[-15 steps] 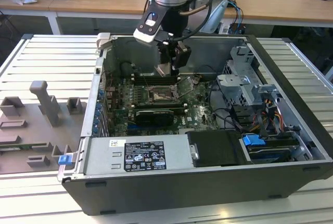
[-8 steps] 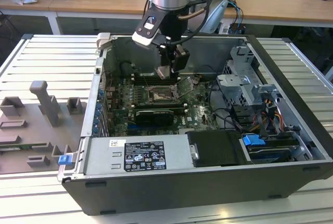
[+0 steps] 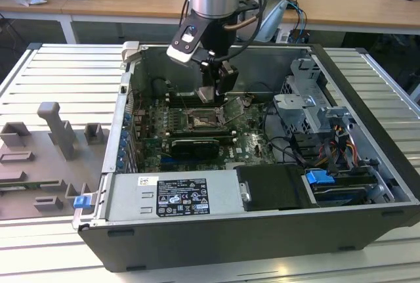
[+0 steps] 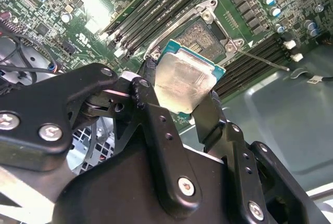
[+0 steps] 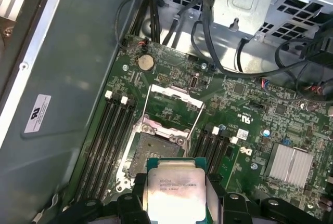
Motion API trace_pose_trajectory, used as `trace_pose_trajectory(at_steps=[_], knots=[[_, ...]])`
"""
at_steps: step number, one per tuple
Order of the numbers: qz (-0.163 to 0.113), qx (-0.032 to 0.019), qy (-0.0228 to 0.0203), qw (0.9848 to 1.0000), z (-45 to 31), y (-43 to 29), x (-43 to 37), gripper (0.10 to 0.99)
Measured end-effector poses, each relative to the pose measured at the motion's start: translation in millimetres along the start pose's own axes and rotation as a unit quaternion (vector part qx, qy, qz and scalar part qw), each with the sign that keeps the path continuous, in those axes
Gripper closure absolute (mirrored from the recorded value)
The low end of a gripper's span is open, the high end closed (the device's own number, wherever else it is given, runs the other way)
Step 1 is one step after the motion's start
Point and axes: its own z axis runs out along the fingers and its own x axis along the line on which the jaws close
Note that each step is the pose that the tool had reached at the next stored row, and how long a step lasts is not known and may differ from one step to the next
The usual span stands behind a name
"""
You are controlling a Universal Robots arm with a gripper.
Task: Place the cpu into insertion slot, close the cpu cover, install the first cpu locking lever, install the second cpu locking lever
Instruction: 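Place the cpu into insertion slot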
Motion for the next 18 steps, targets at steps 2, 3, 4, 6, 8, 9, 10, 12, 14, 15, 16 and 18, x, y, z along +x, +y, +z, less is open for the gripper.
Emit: trace_pose_trajectory(at_steps=[2,3,4,6,8,9,10,12,14,15,16,18], knots=[[0.000,0.0000,0.0000,1.0000,3.0,-0.2,0.0,0.553],[0.000,0.0000,0.0000,1.0000,3.8,-0.3,-0.1,0.553],[0.000,0.0000,0.0000,1.0000,4.3,-0.3,-0.1,0.553],[0.000,0.0000,0.0000,1.0000,5.8,-0.5,-0.1,0.553],[0.001,0.0001,-0.0004,1.0000,8.0,-0.7,-0.1,0.553],[0.002,0.0002,-0.0006,1.0000,8.9,-0.8,-0.1,0.553],[0.005,0.0002,-0.0011,1.0000,10.2,-1.3,0.0,0.553],[0.012,0.0001,-0.0018,0.9999,13.0,-1.9,0.0,0.553],[0.027,-0.0002,-0.0030,0.9996,18.5,-2.7,0.4,0.553],[0.030,-0.0002,-0.0032,0.9995,20.5,-2.7,0.9,0.553],[0.032,0.0001,-0.0033,0.9995,24.7,-2.5,2.4,0.553],[0.032,0.0005,-0.0032,0.9995,32.6,-1.8,5.8,0.553]])
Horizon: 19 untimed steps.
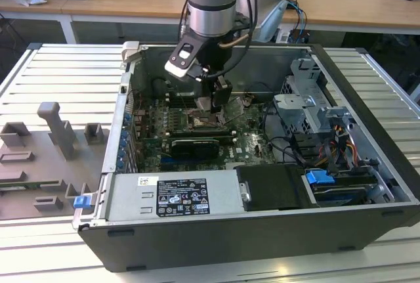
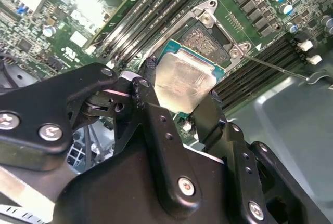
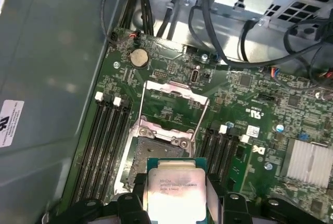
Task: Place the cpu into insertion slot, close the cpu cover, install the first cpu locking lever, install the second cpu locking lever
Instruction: 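Place the cpu into insertion slot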
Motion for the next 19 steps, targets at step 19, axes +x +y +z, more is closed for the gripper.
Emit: trace_pose_trajectory(at_steps=[19], knots=[[0.079,-0.0001,-0.0059,0.9968,29.8,0.0,11.4,0.553]])
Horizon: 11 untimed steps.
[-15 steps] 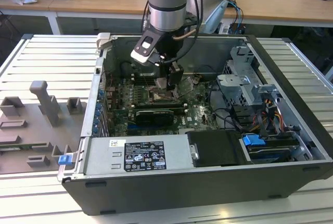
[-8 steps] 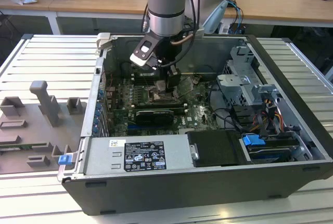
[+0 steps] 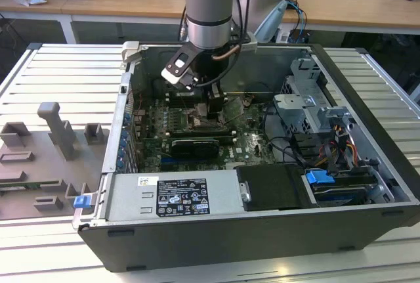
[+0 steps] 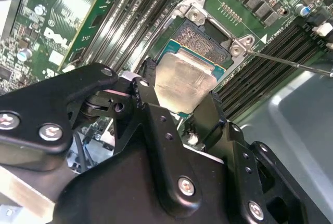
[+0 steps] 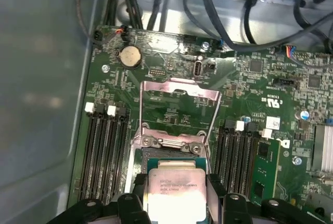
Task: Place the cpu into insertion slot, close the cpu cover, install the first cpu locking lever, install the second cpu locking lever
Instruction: 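Place the cpu into insertion slot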
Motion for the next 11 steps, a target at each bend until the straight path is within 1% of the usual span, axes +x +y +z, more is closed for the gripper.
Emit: trace_pose_trajectory(at_steps=[2,3,5,8,11], knots=[[0.013,-0.0002,-0.0010,0.9999,2.2,-0.9,0.6,0.553],[0.016,-0.0003,-0.0013,0.9999,3.0,-2.9,1.1,0.553],[0.018,-0.0003,-0.0014,0.9998,3.8,-4.6,1.9,0.553],[0.027,-0.0004,-0.0020,0.9996,6.6,-5.2,3.6,0.553],[0.043,-0.0006,-0.0033,0.9991,9.2,-6.1,3.8,0.553]])
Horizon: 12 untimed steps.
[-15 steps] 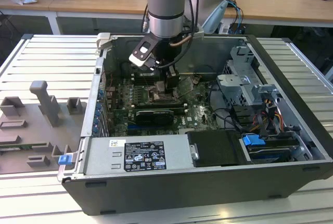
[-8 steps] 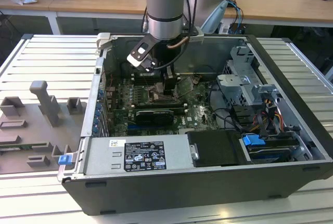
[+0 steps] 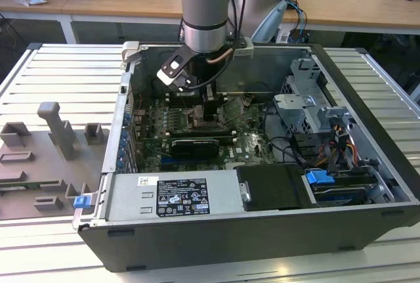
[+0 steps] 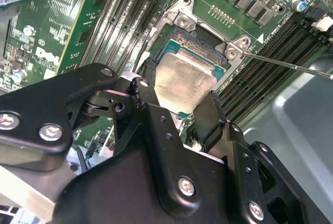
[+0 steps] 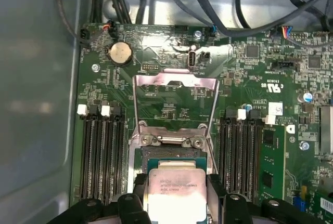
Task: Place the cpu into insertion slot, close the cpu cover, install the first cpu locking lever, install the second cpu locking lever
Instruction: 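Place the cpu into insertion slot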
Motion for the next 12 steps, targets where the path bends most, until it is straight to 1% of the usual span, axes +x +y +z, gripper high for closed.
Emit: trace_pose_trajectory(at_steps=[3,7,10,12], knots=[[0.007,-0.0001,-0.0005,1.0000,4.6,-0.8,0.6,0.553],[0.009,0.0003,-0.0007,1.0000,9.3,-1.1,3.6,0.553],[0.019,0.0006,-0.0014,0.9998,13.6,-1.4,4.8,0.553],[0.019,0.0014,-0.0016,0.9998,16.3,0.2,5.3,0.553]])
